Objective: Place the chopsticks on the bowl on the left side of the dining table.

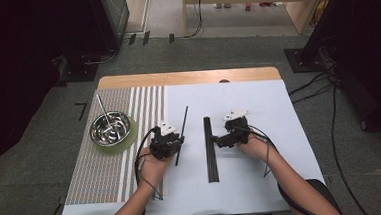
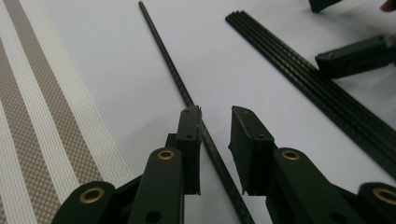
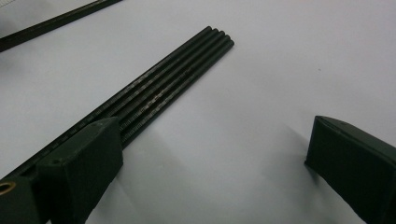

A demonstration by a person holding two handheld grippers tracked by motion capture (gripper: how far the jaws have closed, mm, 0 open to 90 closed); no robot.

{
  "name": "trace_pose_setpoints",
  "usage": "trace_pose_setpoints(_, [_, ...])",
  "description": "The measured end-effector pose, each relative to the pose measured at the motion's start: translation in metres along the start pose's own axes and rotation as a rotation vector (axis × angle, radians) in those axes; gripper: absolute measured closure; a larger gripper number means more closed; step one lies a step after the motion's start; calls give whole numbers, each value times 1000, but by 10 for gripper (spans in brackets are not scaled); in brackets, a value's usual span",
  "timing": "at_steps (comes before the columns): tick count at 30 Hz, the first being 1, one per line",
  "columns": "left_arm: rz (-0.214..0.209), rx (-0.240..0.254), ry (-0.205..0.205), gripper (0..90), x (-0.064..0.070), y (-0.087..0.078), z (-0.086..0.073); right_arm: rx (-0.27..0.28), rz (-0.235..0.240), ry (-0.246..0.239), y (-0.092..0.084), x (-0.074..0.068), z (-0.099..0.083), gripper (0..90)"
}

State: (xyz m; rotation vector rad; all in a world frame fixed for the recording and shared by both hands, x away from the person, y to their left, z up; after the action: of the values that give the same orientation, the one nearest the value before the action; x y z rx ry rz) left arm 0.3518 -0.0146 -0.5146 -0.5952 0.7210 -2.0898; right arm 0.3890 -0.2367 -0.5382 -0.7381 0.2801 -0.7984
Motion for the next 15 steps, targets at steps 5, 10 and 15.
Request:
trace_pose_setpoints(5, [17, -19, 12, 756, 1, 9, -6, 0, 0, -1, 0, 0, 0, 33])
trace_pose_setpoints(10, [25, -18, 57, 817, 3, 10, -6, -1, 0, 0, 0, 0, 0, 33])
trace_pose_setpoints(15, [2, -22, 72, 836, 9, 11, -7, 0, -1, -2, 0, 0, 0, 33])
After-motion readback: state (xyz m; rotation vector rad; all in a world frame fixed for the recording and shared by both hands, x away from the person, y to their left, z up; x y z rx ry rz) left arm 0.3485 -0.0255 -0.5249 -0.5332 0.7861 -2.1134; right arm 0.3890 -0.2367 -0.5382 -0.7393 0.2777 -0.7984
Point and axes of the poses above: each handheld gripper's, and its own axes: y roughly forward along the jaws, z roughly out of its top, x roughly to its right, the point moved 5 cm from there along y, roughly forward along the jaws, and after that the axes turned 6 degrees about -y, right-handed, at the moved point
